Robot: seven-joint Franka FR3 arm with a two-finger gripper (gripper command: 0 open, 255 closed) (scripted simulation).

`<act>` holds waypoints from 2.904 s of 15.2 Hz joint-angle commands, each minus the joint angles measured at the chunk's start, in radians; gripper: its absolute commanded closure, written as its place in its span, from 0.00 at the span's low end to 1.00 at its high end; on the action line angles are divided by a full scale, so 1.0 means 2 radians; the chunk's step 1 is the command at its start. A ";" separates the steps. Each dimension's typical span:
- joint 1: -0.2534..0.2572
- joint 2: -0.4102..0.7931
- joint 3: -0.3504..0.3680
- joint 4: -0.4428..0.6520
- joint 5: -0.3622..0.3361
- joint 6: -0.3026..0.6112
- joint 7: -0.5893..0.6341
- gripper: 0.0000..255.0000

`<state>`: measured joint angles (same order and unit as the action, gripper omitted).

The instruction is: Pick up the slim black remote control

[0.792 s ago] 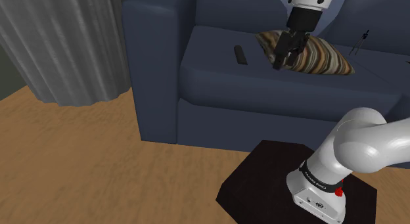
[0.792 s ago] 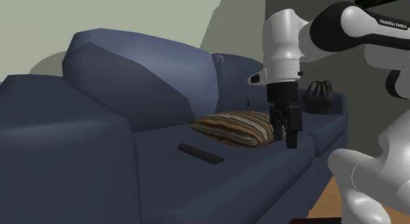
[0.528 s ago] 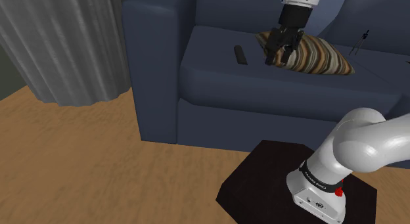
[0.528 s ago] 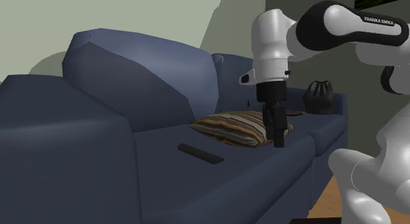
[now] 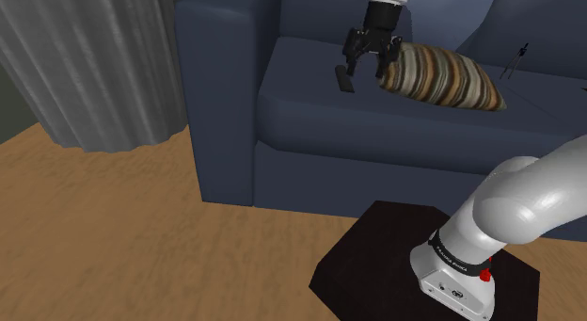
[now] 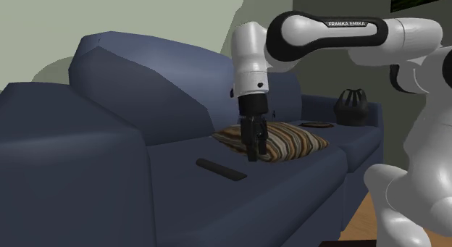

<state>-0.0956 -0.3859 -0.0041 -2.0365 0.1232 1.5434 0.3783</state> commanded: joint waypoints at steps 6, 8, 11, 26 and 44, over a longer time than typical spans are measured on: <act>-0.031 0.131 -0.019 0.118 0.010 -0.006 0.086 0.00; -0.040 0.167 -0.028 0.154 0.014 -0.011 0.108 0.00; -0.041 0.171 -0.029 0.144 0.014 0.001 0.110 0.00; -0.040 0.168 -0.027 0.102 0.015 0.040 0.107 1.00; -0.042 0.183 -0.030 0.223 0.016 -0.065 0.118 1.00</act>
<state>-0.1785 -0.0216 -0.0640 -1.6021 0.1547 1.4228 0.6129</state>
